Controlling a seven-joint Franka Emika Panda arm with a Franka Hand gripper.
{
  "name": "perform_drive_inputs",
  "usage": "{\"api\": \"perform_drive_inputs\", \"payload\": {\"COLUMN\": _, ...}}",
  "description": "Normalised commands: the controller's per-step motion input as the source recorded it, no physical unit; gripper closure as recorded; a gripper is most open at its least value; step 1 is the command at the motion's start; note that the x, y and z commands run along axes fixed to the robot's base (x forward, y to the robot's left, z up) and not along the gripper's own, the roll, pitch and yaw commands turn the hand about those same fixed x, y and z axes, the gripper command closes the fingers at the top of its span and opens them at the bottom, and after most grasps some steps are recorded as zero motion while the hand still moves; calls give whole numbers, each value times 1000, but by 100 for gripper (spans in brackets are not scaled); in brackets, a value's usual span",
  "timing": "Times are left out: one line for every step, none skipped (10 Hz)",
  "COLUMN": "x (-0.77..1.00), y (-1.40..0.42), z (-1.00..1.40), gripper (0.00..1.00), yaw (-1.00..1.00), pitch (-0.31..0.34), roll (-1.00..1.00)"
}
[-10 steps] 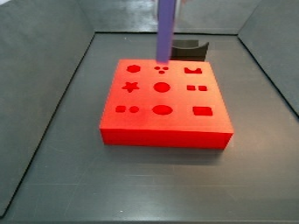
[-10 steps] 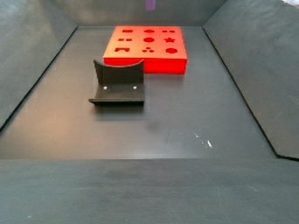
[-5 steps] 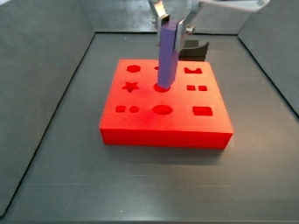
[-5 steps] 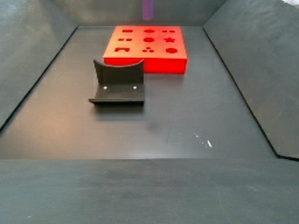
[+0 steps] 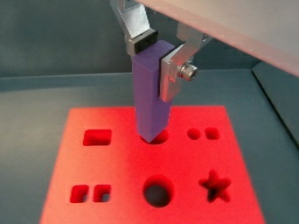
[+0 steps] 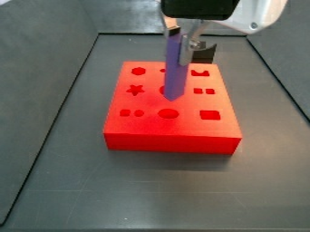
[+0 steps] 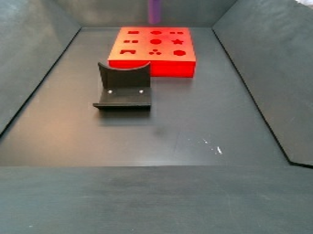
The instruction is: Insert the rectangle object.
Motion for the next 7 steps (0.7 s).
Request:
{"api": "perform_drive_inputs", "payload": {"x": 769, "y": -3, "z": -60, "gripper": 100, "yaw": -377, "pitch": 14, "roll": -196}}
{"api": "perform_drive_inputs", "payload": {"x": 591, "y": 0, "z": -34, "gripper": 100, "yaw": -557, "pitch": 0, "roll": -217}}
{"api": "perform_drive_inputs", "payload": {"x": 177, "y": -14, "z": -123, "gripper": 100, "yaw": -909, "pitch": 0, "roll": -80}}
{"api": "perform_drive_inputs", "payload": {"x": 0, "y": -3, "z": -180, "gripper": 100, "yaw": -1000, "pitch": -17, "roll": -9}}
{"api": "perform_drive_inputs", "payload": {"x": 0, "y": 0, "z": -277, "gripper": 100, "yaw": -1000, "pitch": 0, "roll": 0}}
{"api": "perform_drive_inputs", "payload": {"x": 0, "y": 0, "z": -271, "gripper": 100, "yaw": -1000, "pitch": 0, "roll": 31}}
{"api": "perform_drive_inputs", "payload": {"x": 0, "y": -29, "z": -177, "gripper": 100, "yaw": -1000, "pitch": 0, "roll": 36}}
